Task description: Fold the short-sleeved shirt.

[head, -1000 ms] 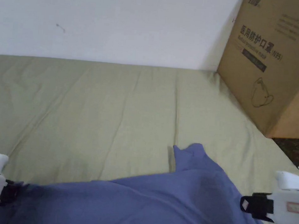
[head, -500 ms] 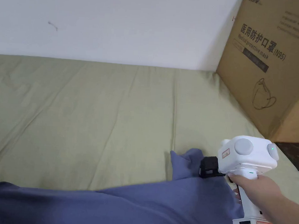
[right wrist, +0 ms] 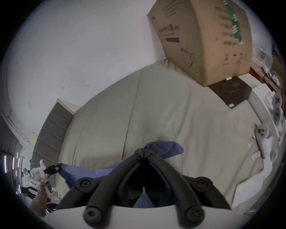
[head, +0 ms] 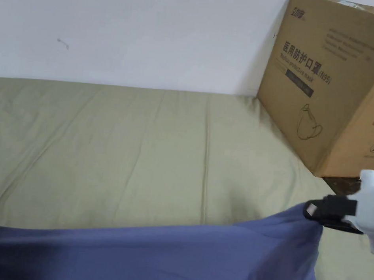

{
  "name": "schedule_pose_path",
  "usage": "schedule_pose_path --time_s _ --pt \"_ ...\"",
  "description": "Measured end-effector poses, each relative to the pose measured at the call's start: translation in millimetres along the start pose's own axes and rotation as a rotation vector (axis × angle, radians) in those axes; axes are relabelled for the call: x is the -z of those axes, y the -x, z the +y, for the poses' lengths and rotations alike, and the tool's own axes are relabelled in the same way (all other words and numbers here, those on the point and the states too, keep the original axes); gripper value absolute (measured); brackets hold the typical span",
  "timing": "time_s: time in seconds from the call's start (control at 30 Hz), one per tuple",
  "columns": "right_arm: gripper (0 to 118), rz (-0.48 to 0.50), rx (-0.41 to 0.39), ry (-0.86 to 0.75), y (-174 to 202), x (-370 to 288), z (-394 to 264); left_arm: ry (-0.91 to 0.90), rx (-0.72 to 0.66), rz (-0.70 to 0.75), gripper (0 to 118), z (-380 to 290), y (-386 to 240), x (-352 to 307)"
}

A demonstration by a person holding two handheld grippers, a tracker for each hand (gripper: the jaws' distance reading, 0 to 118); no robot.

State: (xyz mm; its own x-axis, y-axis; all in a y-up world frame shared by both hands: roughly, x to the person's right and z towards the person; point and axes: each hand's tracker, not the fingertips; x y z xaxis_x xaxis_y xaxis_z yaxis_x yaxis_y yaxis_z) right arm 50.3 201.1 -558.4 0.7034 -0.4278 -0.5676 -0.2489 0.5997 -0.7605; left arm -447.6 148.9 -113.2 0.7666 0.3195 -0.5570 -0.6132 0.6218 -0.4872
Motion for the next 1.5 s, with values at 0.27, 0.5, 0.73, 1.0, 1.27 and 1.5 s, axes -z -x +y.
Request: schedule_pose_path --time_s 0.27,0.5,0.73,1.0,1.27,1.5 --pt "0 -0.05 0.059 0.099 -44.6 -61.8 -123.7 0.056 0.024 -0.034 0 -64.4 -3.6 -39.7" --pt "14 -0.122 0.022 0.169 -70.1 -51.2 -181.6 0.139 0.066 0.002 2 -128.3 -8.1 -49.7" --pt "116 -0.16 -0.046 0.028 -31.0 -88.1 -162.3 0.03 0.104 0.04 118 -130.5 -34.2 -91.5" --pt "116 -0.151 -0.208 -0.125 68.7 -90.7 -145.5 -0.092 0.145 0.069 116 -99.1 -108.0 -110.1" --pt "0 -0.217 -0.364 -0.114 102.6 -45.0 -169.7 -0.119 0.154 0.062 0 -103.3 -153.1 -79.6" --pt "0 -0.309 -0.32 -0.046 103.9 -17.5 -175.4 -0.137 0.052 0.122 0 -110.5 -149.8 -62.4"
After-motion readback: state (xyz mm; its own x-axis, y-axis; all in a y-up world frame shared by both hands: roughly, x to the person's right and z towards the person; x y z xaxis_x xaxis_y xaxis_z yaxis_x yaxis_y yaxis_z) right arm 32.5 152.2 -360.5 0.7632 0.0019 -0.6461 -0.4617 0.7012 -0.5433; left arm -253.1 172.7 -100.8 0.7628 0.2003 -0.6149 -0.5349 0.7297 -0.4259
